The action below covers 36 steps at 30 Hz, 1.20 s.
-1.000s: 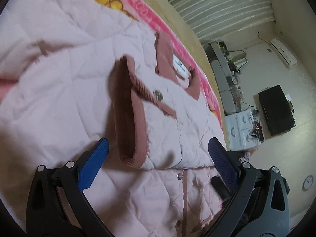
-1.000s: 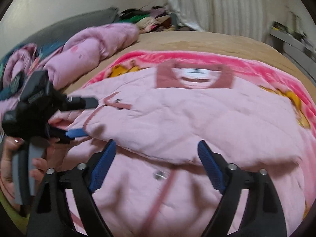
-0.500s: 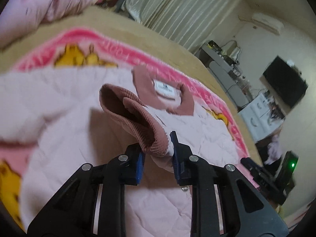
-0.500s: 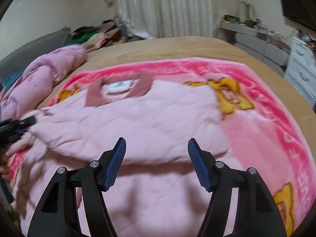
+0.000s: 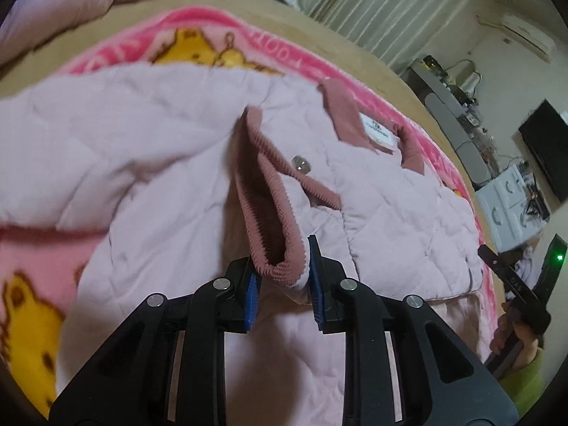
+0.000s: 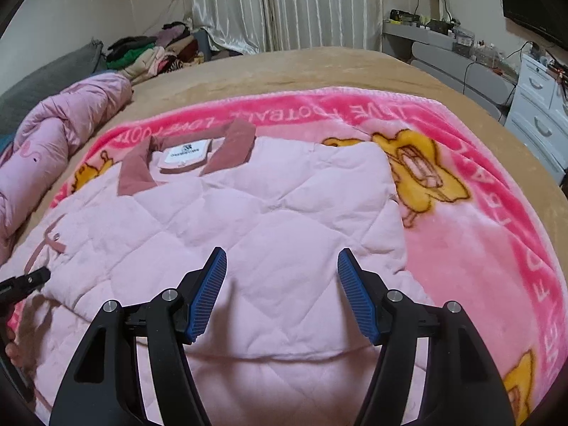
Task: Fold large clothes
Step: 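Grasp the jacket front edge with the left tool and fold it over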
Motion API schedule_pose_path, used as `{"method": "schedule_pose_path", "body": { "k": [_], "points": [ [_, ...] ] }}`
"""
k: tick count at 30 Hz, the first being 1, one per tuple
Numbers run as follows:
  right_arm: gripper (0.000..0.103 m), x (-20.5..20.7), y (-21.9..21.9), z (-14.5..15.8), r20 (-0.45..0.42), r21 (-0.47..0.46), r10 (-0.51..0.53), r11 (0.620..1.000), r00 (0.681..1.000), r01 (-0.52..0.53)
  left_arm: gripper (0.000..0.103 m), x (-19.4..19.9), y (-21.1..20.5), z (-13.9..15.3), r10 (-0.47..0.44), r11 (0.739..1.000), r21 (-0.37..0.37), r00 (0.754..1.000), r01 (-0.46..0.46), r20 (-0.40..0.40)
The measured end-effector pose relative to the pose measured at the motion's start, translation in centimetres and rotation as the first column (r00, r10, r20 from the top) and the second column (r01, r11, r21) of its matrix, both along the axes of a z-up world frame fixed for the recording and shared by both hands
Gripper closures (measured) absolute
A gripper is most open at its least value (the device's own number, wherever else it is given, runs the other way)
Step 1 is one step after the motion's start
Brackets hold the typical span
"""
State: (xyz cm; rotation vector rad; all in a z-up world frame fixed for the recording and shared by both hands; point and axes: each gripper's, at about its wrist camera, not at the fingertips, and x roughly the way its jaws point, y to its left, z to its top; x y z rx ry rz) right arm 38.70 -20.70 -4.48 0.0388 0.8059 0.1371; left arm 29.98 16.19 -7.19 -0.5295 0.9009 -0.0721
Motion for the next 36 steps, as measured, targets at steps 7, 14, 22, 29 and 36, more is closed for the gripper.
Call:
{"method": "schedule_pose_path", "body": {
  "k": [7,14,22,29,36],
  "points": [
    [0.039,1.9,-0.8,-2.2,-0.09,0.024,-0.03,0.999,0.995,0.032,0.087,-0.2,-0.6,0.7,-0.007,0.999,0.051,1.0,0.007,0.002],
    [0.038,2.5,-1.8,-4.2,-0.14,0.064,-0.059,0.996,0.988,0.068,0.083,0.1,-0.7,0.3,-0.005,0.998,0.061,1.0,0.006,-0.015],
    [0.035,1.8,-1.6,-4.1,-0.119,0.055,-0.069,0.996,0.99,0.076,0.069,-0.3,-0.7,0.3,0.015,0.991,0.13,0.999,-0.01,-0.034],
    [0.011,-0.8,-1.7,-2.4,-0.079,0.122,-0.06,0.99,0.995,0.069,0.055,-0.9,-1.1,1.2,0.009,0.981,0.194,0.999,-0.002,-0.037],
    [0.005,-2.8,-1.5,-1.4,-0.066,0.163,-0.034,0.986,0.997,0.045,0.022,-1.9,-1.5,2.5,0.016,0.978,0.207,0.999,-0.009,-0.033]
  ]
}}
